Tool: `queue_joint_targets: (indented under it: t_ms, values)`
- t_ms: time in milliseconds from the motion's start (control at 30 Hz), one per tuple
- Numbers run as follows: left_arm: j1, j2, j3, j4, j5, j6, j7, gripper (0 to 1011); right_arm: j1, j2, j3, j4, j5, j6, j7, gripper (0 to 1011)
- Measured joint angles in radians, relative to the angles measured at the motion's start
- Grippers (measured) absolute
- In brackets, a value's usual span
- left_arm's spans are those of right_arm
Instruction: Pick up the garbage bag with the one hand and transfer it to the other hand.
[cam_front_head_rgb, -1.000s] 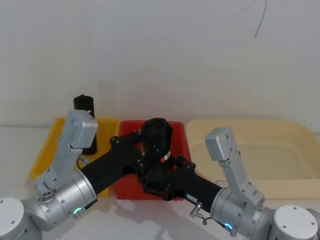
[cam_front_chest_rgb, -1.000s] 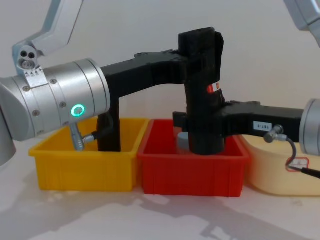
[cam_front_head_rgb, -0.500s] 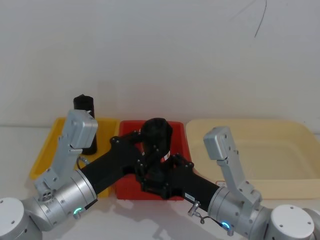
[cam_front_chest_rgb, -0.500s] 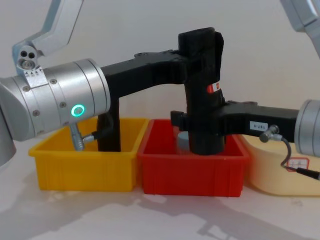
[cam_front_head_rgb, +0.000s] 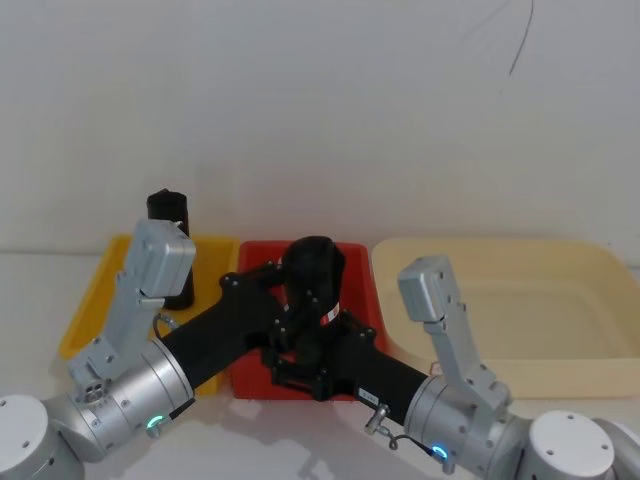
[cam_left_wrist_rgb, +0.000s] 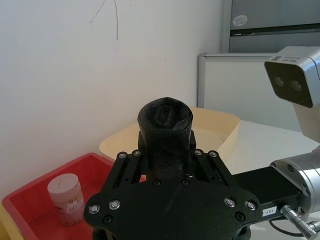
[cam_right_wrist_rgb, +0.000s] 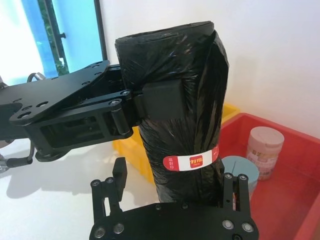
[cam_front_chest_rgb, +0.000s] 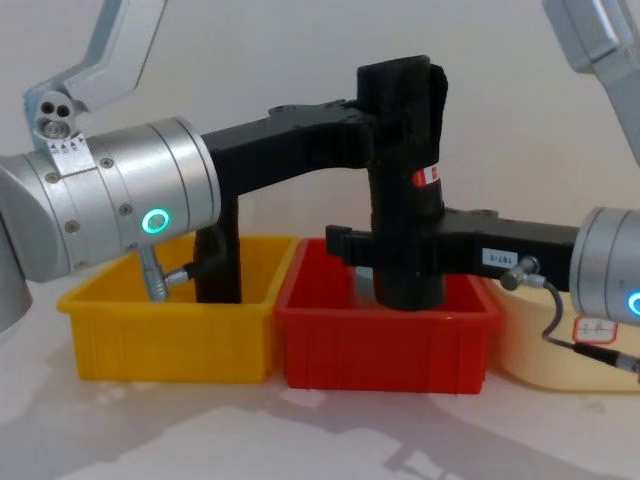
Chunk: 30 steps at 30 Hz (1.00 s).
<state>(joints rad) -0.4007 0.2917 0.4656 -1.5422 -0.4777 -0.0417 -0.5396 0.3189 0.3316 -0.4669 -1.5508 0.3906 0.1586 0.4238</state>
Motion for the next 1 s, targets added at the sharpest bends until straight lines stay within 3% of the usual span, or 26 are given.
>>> queue_joint_targets:
  t_ms: [667, 1000]
  values:
    - [0.0, 0.0, 0.0, 0.0, 0.0, 0.0, 0.0, 378, 0.018, -0.009, -0.012, 0.025, 0.023, -0.004, -0.013, 996]
    - [0.0, 0.0, 0.0, 0.0, 0.0, 0.0, 0.0, 378, 0.026, -0.009, -0.02, 0.026, 0.019, 0.032, -0.036, 741]
